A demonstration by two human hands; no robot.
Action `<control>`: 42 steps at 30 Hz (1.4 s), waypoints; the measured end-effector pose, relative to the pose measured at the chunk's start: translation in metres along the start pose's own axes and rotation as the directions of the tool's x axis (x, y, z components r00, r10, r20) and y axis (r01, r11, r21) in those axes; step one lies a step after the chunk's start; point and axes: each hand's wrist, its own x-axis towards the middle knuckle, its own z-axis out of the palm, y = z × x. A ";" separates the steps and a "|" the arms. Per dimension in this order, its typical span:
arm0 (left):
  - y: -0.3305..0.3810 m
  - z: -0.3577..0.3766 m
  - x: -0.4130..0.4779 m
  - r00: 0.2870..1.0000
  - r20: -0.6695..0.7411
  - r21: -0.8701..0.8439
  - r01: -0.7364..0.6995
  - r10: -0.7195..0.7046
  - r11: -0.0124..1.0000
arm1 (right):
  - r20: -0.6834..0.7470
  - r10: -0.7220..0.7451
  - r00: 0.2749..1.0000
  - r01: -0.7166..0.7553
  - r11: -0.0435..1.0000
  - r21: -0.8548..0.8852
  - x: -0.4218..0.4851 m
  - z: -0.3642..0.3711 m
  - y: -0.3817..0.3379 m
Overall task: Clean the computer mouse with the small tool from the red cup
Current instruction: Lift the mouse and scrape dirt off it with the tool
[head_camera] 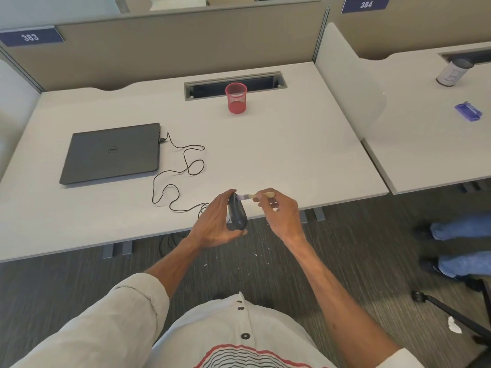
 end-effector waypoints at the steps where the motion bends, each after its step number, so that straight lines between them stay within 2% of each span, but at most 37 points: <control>1: 0.000 0.000 0.000 1.000 -0.002 0.003 0.000 0.000 1.000 | -0.001 -0.001 1.000 0.001 1.000 -0.007 0.000 0.001 -0.002; 11: 0.001 0.000 -0.001 0.999 -0.029 0.039 -0.014 0.015 0.999 | 0.073 0.021 0.997 -0.002 0.968 -0.252 -0.006 -0.003 -0.008; 16: 0.004 0.000 -0.001 0.999 -0.043 0.037 -0.011 0.013 0.999 | 0.070 0.033 0.997 -0.014 0.968 -0.250 -0.005 -0.006 -0.012; 21: 0.004 -0.002 0.002 1.000 -0.019 0.053 -0.018 0.019 0.998 | -0.037 0.016 0.999 -0.023 0.984 -0.179 -0.004 -0.001 -0.019; 25: 0.004 -0.003 0.002 0.999 -0.040 0.049 -0.013 0.015 0.999 | 0.008 -0.014 1.000 0.016 0.960 -0.280 -0.006 0.001 -0.017; 29: 0.004 -0.001 0.002 0.999 -0.040 0.056 -0.017 0.019 0.998 | 0.082 0.036 0.996 0.003 0.900 -0.436 -0.005 -0.002 -0.013; 36: 0.008 -0.001 0.004 0.999 -0.035 0.061 -0.016 0.018 0.998 | -0.085 -0.031 0.996 0.005 0.956 -0.293 -0.007 -0.006 -0.021; 42: 0.009 -0.003 0.006 0.999 -0.040 0.059 -0.016 0.018 0.998 | 0.010 -0.011 1.000 0.014 0.930 -0.367 -0.007 -0.008 -0.016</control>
